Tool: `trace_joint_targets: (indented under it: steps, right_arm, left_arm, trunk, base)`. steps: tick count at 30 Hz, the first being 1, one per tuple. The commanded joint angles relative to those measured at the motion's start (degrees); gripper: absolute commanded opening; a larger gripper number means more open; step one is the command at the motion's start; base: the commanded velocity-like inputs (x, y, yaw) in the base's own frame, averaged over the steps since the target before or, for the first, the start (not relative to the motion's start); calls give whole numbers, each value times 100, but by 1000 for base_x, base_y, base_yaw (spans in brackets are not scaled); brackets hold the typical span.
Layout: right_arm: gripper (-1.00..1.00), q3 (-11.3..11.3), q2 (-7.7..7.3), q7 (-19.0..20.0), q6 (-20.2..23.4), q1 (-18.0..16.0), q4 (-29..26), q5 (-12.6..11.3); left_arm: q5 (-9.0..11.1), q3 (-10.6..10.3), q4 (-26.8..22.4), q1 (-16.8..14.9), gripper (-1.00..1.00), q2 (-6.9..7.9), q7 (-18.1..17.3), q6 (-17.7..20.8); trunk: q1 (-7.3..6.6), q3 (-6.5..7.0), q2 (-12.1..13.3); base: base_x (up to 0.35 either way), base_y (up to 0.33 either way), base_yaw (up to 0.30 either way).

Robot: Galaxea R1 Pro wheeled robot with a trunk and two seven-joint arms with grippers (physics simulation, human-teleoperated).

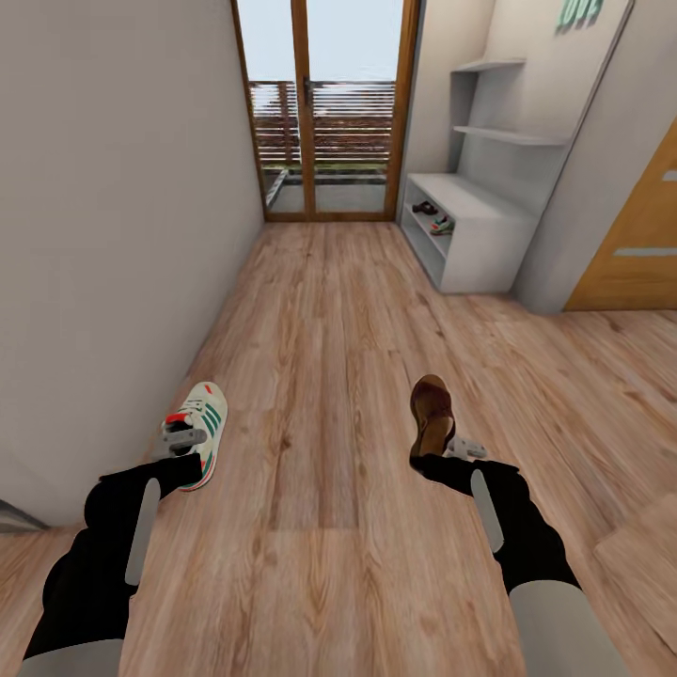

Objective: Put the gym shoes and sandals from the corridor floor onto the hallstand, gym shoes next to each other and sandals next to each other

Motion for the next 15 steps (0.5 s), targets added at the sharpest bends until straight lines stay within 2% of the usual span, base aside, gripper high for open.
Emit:
trace_joint_targets:
  steps: [1, 15]
  right_arm:
    - [-100, 3, 0, -18, 2, -1, 0, -27]
    - [-100, 10, 0, -15, 2, -2, 14, -27]
  left_arm:
    - [-3, 0, 0, 0, -100, 0, -1, 0]
    - [-3, 0, 0, 0, -100, 0, -1, -1]
  trunk:
    - [0, 0, 0]
    - [0, 0, 0]
  base:
    - [342, 0, 0]
    - [342, 0, 0]
